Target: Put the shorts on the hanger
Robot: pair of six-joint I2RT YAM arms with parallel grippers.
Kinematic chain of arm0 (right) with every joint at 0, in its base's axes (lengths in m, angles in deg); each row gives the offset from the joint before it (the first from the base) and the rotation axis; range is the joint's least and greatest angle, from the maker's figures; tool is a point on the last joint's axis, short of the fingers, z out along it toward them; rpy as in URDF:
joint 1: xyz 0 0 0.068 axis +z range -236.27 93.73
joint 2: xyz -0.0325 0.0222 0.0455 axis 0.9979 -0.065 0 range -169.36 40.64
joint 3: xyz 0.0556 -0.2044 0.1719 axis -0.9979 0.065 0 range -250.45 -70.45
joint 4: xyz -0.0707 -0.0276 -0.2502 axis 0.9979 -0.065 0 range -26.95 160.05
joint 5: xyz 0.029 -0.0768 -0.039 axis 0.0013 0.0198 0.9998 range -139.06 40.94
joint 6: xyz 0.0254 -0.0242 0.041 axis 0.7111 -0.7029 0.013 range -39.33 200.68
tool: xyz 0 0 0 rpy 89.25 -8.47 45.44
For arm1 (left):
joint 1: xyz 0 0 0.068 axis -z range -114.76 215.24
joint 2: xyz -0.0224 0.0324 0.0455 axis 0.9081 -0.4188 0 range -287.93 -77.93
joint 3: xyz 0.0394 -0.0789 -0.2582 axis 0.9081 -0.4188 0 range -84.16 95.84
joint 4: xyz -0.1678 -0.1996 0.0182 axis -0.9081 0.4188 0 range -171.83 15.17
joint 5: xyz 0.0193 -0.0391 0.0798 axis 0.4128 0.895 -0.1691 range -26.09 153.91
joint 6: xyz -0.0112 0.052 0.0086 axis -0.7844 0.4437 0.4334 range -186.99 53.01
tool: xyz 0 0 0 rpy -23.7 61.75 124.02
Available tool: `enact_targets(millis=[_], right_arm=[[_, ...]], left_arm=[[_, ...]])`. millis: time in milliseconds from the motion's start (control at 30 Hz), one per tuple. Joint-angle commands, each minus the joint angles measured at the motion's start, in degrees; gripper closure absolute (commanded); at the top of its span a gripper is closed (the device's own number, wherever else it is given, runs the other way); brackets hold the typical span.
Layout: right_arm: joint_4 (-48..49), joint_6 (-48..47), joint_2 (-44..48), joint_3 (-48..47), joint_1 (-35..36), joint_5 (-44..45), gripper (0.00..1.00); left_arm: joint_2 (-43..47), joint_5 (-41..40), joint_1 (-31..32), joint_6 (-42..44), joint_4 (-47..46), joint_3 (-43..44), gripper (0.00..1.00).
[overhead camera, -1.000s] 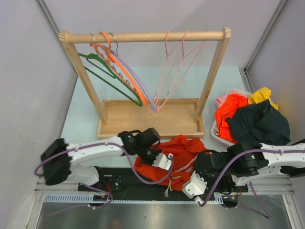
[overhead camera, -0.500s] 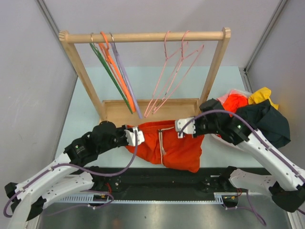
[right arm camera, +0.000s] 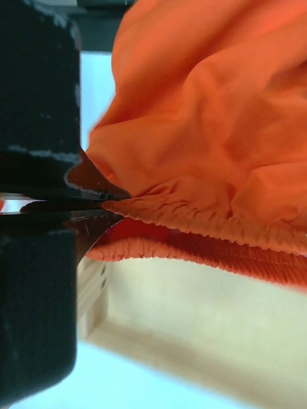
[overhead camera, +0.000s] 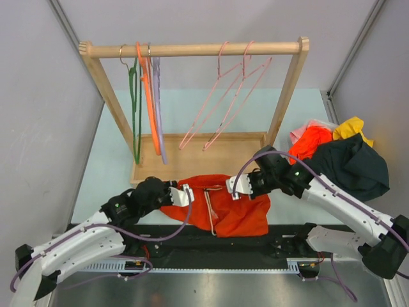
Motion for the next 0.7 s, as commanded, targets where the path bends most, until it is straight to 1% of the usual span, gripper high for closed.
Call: enact_targets(millis=[0, 33, 100, 133, 167, 200, 233, 267, 300, 333, 367, 400, 433, 500, 533, 567, 633, 667], right_arm=[[2.0, 2.0, -1.8, 4.4, 2.1, 3.3, 0.92], [2.1, 2.1, -3.0, 4.8, 2.3, 3.5, 0.86], [1.4, 2.3, -4.0, 5.0, 2.4, 3.9, 0.75], [1.0, 2.3, -3.8, 5.1, 2.4, 3.9, 0.64], [-0.3, 2.2, -3.0, 5.0, 2.5, 3.6, 0.58], [-1.0, 2.0, -2.2, 5.1, 2.5, 3.2, 0.45], [-2.2, 1.8, 0.1, 5.1, 2.7, 2.6, 0.41], [-4.3, 1.8, 1.1, 5.1, 3.0, 2.0, 0.38], [-5.5, 2.0, 2.4, 4.9, 4.4, 2.0, 0.34], [-7.6, 2.7, 4.4, 5.0, 5.3, 2.3, 0.32], [-8.2, 3.3, 5.7, 4.9, 6.1, 3.0, 0.3], [-8.5, 4.2, 6.8, 4.5, 7.2, 3.5, 0.26], [-8.8, 5.8, 7.5, 4.2, 7.2, 3.8, 0.25], [-8.5, 8.1, 9.8, 3.2, 6.7, 4.8, 0.23], [-8.1, 9.5, 10.4, 1.2, 6.4, 4.9, 0.21], [-7.3, 13.5, 10.6, 0.0, 5.8, 4.8, 0.2], [-5.9, 18.0, 11.0, -2.9, 3.8, 4.4, 0.16], [-4.6, 21.0, 10.8, -6.1, 3.0, 4.0, 0.16]], left_arm=[[-3.0, 5.2, -1.0, -0.4, 4.4, -1.4, 0.58], [-3.1, 7.0, -1.0, -0.6, 6.0, -1.1, 0.5], [-2.1, 14.3, -1.0, -0.3, 10.9, 0.6, 0.42], [-1.3, 16.6, -1.0, -0.3, 12.7, 1.3, 0.35], [-0.4, 18.4, -1.0, -0.2, 14.6, 2.0, 0.31], [1.6, 22.1, -1.0, -0.1, 18.6, 3.7, 0.29], [2.6, 23.8, -1.0, 0.0, 20.3, 4.5, 0.23], [3.4, 25.4, -1.0, 0.9, 22.1, 5.3, 0.22], [4.4, 25.8, -1.0, 1.2, 23.6, 6.7, 0.2], [5.4, 25.4, -1.0, 1.2, 24.2, 7.4, 0.17], [5.6, 26.0, -1.0, 1.1, 25.1, 8.4, 0.16], [5.6, 26.6, -1.0, 0.7, 26.6, 10.4, 0.15], [5.3, 27.9, -1.0, 0.1, 27.1, 11.6, 0.14], [4.8, 28.6, -1.0, -2.7, 28.4, 14.5, 0.14], [4.6, 28.5, -1.0, -3.4, 28.6, 15.5, 0.14], [4.9, 28.1, -1.0, -5.0, 28.7, 16.4, 0.14], [5.6, 27.9, -1.8, -7.1, 27.7, 19.0, 0.12], [5.7, 29.4, -2.5, -8.7, 27.3, 20.0, 0.12]])
